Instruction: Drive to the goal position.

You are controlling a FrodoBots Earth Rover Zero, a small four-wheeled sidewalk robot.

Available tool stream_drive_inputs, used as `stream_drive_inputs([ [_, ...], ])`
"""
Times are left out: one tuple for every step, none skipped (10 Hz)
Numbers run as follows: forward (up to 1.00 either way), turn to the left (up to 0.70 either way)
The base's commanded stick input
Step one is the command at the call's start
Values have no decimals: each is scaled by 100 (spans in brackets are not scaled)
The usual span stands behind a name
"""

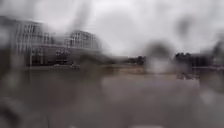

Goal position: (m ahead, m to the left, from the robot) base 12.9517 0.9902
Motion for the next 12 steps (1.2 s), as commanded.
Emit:
stream_drive_inputs([
  [100,3],
  [100,3],
  [100,3],
  [100,3],
  [100,3],
  [100,3],
  [100,3],
  [100,3],
  [100,3],
  [100,3],
  [100,3],
  [100,3],
])
